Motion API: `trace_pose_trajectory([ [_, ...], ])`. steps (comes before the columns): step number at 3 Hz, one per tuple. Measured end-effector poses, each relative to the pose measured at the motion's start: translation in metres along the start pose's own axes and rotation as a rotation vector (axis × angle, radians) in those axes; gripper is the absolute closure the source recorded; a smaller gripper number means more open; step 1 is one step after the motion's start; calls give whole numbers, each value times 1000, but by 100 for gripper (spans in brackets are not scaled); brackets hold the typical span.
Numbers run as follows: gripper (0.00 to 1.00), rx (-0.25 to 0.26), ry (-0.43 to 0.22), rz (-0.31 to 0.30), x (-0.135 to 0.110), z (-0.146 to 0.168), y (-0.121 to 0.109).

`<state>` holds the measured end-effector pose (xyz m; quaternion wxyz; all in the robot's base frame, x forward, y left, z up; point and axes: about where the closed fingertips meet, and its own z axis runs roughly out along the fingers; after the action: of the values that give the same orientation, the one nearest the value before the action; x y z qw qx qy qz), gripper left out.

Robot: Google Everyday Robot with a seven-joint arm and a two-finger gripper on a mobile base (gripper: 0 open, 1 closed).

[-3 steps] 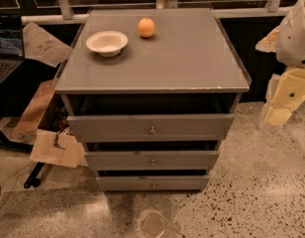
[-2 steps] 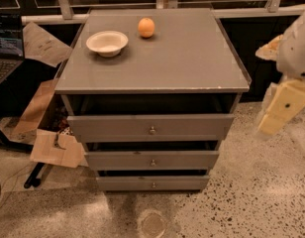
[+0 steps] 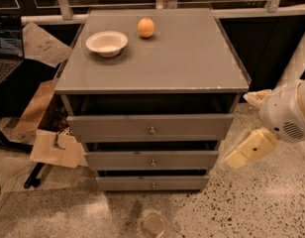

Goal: Open top drawer

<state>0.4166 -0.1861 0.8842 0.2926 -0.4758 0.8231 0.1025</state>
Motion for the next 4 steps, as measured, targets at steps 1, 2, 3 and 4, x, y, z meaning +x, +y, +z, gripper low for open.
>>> trace_pose_trajectory([
  [1, 0, 31, -78, 86, -3, 39, 1],
  [2, 0, 47, -133, 125, -18, 78, -11],
  [3, 0, 43, -122, 116, -17, 76, -3],
  [4, 0, 28, -149, 171, -8, 101, 6],
])
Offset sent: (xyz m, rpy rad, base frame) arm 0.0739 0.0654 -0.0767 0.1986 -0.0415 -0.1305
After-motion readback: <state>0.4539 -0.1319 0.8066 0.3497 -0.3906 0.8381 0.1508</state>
